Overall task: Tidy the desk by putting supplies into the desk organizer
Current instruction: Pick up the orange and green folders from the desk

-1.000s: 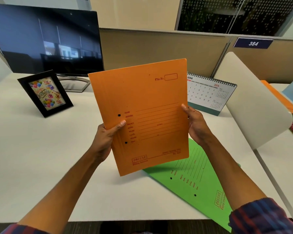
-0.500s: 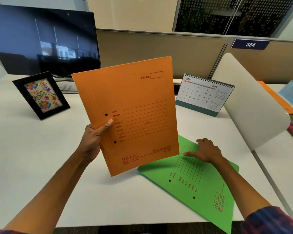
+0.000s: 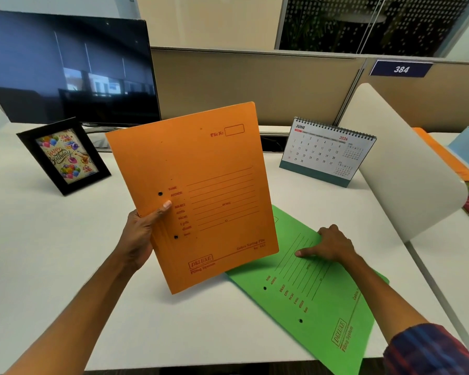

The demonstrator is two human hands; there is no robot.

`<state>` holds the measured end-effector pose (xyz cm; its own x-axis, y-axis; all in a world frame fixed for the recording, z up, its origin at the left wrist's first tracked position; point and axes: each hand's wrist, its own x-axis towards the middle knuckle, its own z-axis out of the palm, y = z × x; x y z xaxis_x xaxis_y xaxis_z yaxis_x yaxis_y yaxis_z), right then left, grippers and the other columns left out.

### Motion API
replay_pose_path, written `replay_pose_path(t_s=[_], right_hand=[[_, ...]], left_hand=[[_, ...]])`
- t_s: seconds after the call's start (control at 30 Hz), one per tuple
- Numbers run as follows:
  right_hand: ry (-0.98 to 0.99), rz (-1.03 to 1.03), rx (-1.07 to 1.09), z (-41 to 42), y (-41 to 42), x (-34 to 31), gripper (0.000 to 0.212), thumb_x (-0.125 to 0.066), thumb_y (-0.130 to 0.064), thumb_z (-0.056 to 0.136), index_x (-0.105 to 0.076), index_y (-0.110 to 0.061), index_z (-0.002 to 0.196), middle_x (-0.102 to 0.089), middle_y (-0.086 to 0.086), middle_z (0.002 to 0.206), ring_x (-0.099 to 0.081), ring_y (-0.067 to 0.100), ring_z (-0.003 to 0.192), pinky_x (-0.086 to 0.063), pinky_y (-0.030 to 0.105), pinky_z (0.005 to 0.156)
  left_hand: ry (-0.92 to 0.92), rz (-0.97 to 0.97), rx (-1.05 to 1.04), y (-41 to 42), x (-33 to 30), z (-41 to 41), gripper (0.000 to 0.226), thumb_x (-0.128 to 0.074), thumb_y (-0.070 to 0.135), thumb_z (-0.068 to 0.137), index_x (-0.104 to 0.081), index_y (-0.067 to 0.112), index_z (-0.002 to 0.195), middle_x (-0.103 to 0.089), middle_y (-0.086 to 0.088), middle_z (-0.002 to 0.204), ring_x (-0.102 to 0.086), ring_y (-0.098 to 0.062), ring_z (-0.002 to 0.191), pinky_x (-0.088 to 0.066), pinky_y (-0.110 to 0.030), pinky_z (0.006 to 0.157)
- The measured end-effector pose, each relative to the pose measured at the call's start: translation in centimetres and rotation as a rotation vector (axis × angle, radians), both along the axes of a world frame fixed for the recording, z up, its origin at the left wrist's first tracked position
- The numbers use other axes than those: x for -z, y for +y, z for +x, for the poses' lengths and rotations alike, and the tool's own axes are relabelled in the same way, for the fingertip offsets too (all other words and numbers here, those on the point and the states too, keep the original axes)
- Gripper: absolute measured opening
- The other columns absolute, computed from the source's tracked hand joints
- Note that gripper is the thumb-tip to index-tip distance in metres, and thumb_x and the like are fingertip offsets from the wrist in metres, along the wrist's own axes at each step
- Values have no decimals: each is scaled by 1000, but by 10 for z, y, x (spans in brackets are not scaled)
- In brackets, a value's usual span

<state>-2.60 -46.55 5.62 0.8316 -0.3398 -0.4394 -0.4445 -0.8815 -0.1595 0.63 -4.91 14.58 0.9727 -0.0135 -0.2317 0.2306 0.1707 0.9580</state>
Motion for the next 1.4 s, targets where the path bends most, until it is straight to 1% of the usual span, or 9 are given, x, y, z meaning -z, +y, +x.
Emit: replay_pose_path(t_s=[0.1, 0.17, 0.37, 0.57, 0.67, 0.77, 0.97, 1.27, 1.4], right_hand=[[-54, 15, 14, -4, 7, -4, 114, -69, -86, 36, -48, -12, 120, -44, 9, 122, -54, 26, 107, -51, 42, 87], [-76, -3, 26, -5, 11, -5, 103, -75, -79, 46, -44, -13, 119, -49, 8, 118, -56, 25, 102, -51, 38, 81], [-37, 14, 49, -4, 12, -7, 96, -75, -80, 44, -39, -17, 106, -60, 0, 96, -62, 19, 86, -55, 40, 79], [-6, 169, 76, -1, 4, 3, 91, -80, -73, 48, -45, -18, 113, -62, -2, 103, -63, 19, 92, -53, 39, 85], [-104, 361, 87, 3, -1, 6, 60, -78, -58, 67, -66, -16, 108, -70, 2, 104, -67, 20, 89, -54, 39, 86], [-219, 580, 106, 3, 5, -8, 27, -71, -38, 85, -71, -14, 96, -74, 6, 94, -71, 24, 84, -56, 45, 87], [-413, 892, 161, 6, 22, -61, 23, -63, -27, 92, -69, -11, 108, -75, 6, 99, -73, 19, 84, -57, 23, 69], [-686, 1247, 253, 23, 58, -112, 46, -74, -40, 66, -70, -17, 106, -76, 2, 96, -72, 16, 86, -58, 28, 67], [-784, 1364, 280, 29, 79, -123, 40, -71, -36, 73, -68, -18, 108, -75, 1, 97, -71, 17, 90, -58, 31, 70]], left_hand=[[5, 1, 5, 0, 2, -1, 47, -58, 36, 85, -52, 28, 131, -68, 2, 120, -67, -22, 103, -53, -47, 80], [8, 4, 9, -1, 3, -2, 47, -58, 35, 86, -52, 28, 132, -68, 2, 119, -67, -22, 103, -53, -46, 79], [26, 1, 10, -4, 2, -5, 45, -58, 35, 85, -52, 27, 130, -68, 2, 117, -67, -22, 101, -53, -46, 78], [37, -7, 9, -3, 3, -7, 46, -58, 37, 82, -53, 28, 127, -68, 2, 116, -67, -23, 101, -53, -43, 73], [40, 7, 6, -2, 6, -7, 47, -59, 37, 83, -53, 27, 129, -69, 2, 115, -68, -23, 99, -54, -47, 77], [37, 9, 6, -1, 7, -6, 46, -59, 37, 83, -54, 28, 127, -70, 4, 112, -69, -21, 96, -55, -47, 76], [48, -13, 2, -1, 6, -3, 47, -56, 42, 86, -52, 27, 131, -69, 0, 117, -68, -26, 100, -55, -47, 75], [-6, -26, 6, -6, -14, 6, 48, -55, 43, 87, -52, 27, 132, -70, 2, 116, -70, -23, 99, -56, -45, 76], [-39, 16, -32, -10, -23, 10, 54, -57, 46, 84, -51, 25, 133, -69, 2, 117, -68, -22, 99, -55, -47, 78]])
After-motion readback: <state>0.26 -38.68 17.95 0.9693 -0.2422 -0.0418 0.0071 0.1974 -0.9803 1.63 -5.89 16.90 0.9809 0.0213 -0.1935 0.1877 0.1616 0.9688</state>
